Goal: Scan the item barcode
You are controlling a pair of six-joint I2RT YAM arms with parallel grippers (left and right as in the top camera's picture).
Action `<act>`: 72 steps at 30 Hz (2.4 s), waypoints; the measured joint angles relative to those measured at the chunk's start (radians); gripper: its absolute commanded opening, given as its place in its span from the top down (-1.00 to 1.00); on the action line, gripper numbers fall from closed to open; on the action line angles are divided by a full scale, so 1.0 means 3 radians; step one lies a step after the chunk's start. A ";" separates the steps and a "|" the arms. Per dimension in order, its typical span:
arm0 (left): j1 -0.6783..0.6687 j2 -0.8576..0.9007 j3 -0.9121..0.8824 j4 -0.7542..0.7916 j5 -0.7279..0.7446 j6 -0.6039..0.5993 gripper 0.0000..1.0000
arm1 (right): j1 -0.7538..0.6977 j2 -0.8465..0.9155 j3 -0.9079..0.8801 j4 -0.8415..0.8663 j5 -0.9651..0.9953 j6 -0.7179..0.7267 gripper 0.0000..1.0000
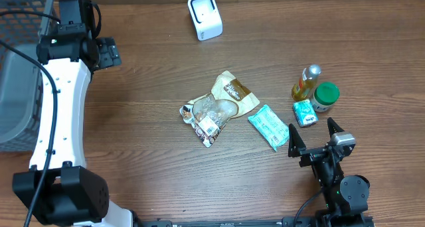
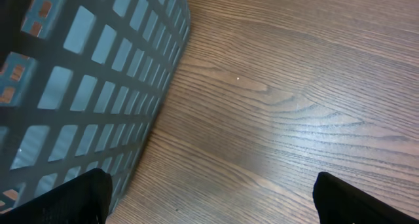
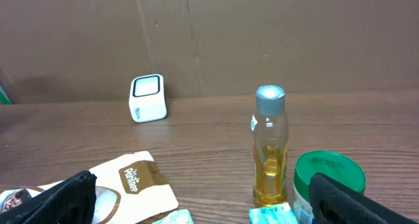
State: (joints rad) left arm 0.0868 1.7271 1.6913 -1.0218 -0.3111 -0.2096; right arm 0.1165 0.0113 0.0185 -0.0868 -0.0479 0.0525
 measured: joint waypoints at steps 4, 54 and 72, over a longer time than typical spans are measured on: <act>0.0000 -0.0361 0.0000 -0.0006 0.0001 0.0000 -0.99 | 0.0000 0.0000 0.0000 -0.0001 0.0000 0.0000 -1.00; -0.0028 -0.5706 -0.4337 0.4182 0.0725 0.0000 -0.99 | 0.0000 -0.0001 0.0000 0.0001 0.0001 -0.0001 -1.00; -0.0028 -0.5708 -0.5603 0.4256 0.0905 0.0001 -0.99 | 0.0000 -0.0001 0.0000 0.0001 -0.0001 -0.0003 -1.00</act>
State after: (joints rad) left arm 0.0784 0.0147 0.0105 0.2550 -0.0395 -0.2092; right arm 0.1165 0.0109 0.0185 -0.0864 -0.0483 0.0517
